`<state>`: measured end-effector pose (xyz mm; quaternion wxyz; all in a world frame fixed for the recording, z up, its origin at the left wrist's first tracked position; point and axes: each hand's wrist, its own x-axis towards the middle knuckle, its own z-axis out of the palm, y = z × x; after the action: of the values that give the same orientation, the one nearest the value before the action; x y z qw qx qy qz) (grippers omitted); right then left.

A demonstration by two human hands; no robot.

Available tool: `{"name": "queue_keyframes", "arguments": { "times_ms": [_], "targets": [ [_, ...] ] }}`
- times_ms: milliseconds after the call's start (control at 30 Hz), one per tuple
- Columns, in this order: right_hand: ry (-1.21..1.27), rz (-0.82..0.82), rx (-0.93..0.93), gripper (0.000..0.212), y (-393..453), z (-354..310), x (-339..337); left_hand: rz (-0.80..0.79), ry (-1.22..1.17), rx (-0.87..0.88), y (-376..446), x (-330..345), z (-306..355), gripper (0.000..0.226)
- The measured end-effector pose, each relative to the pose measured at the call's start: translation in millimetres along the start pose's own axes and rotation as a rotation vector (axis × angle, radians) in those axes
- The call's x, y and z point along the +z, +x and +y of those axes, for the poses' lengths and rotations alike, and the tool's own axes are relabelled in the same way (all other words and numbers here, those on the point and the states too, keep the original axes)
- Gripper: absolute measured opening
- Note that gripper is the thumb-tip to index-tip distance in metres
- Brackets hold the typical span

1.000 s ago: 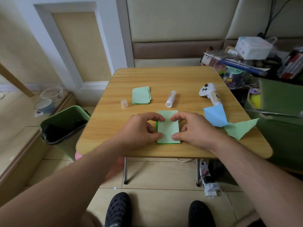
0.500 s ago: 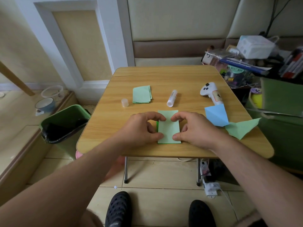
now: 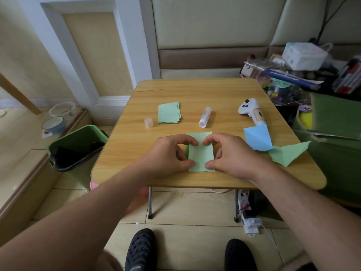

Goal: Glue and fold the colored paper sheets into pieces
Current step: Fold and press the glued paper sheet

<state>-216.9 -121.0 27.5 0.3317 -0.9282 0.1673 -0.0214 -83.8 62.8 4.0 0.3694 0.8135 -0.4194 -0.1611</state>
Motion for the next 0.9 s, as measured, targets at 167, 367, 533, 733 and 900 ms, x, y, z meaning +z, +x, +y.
{"name": "queue_keyframes", "arguments": {
  "times_ms": [167,367,533,733,900],
  "targets": [
    [-0.008,0.012,-0.013,0.061,0.3,0.4,0.8,0.032,0.047,0.042,-0.1,-0.3,1.1,0.051],
    [-0.002,0.008,-0.019,0.059,-1.2,-0.4,-0.4,0.042,0.055,0.054,0.8,-0.1,-1.8,0.053],
    [-0.005,0.005,-0.032,0.060,-0.6,-0.1,-0.4,0.029,0.067,0.054,1.2,-1.0,-0.8,0.053],
    [-0.018,0.005,-0.059,0.056,-0.4,0.9,1.0,0.039,0.076,0.055,1.0,-0.4,-1.2,0.054],
    [-0.072,0.025,-0.099,0.067,5.3,4.3,6.8,0.078,0.097,0.082,-0.6,3.3,2.4,0.052]
  ]
}}
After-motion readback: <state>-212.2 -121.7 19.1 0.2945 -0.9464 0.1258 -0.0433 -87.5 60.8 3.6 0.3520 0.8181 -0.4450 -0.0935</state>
